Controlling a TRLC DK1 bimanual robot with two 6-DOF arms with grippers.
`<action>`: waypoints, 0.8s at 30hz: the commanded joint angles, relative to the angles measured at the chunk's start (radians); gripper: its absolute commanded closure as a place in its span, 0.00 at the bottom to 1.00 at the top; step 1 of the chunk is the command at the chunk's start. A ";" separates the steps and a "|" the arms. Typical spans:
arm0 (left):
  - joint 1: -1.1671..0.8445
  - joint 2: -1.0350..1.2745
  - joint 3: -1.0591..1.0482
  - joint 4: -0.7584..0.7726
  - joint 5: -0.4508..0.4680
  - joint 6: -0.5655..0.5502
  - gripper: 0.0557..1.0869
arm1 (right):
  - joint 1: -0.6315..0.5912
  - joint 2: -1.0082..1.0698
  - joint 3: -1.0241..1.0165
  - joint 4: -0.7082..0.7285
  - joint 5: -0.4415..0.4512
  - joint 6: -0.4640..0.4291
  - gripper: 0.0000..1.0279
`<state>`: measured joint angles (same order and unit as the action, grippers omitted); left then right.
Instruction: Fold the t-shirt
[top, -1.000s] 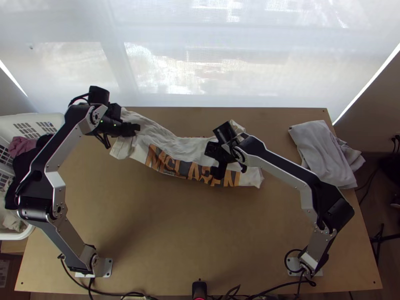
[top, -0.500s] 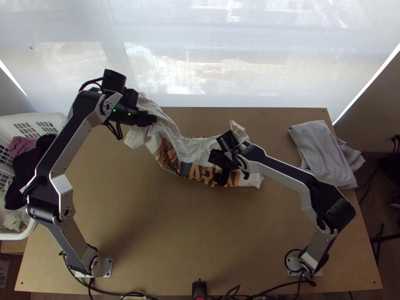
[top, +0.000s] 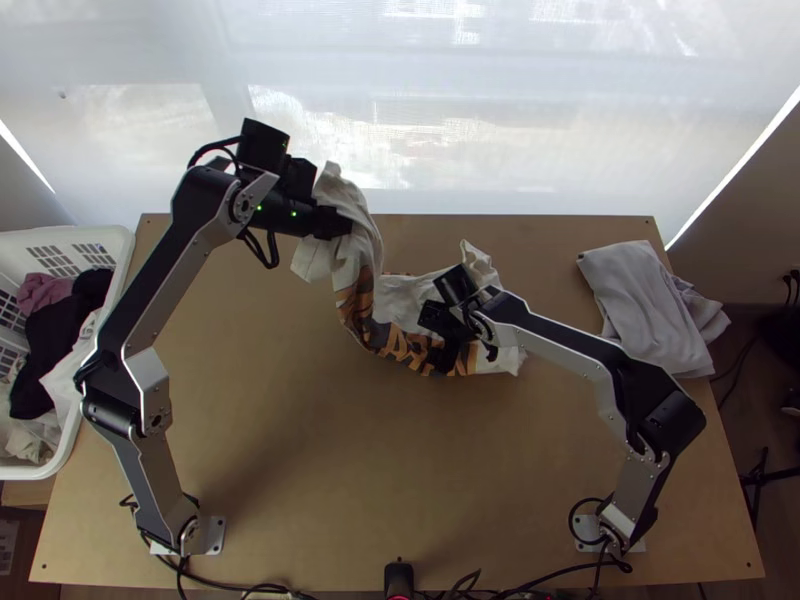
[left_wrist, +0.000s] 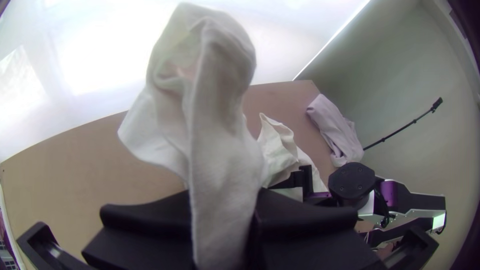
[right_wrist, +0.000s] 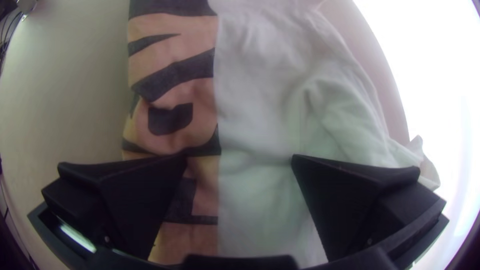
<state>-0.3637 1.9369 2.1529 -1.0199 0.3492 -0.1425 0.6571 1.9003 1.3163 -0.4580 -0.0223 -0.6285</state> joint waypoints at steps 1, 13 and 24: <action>-0.063 0.042 0.041 0.001 0.025 -0.008 0.97 | -0.002 -0.066 0.032 -0.025 0.001 0.032 0.05; -0.133 0.111 0.085 0.023 0.027 -0.032 0.97 | -0.163 -0.442 0.078 -0.237 -0.022 -0.016 0.05; -0.248 0.178 0.088 0.215 0.024 -0.091 0.97 | -0.294 -0.619 0.004 -0.266 -0.022 -0.013 0.05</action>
<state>-0.5537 2.0739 2.2349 -0.9131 0.3744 -0.2039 0.4332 1.3869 1.3632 -0.7048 -0.0422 -0.6411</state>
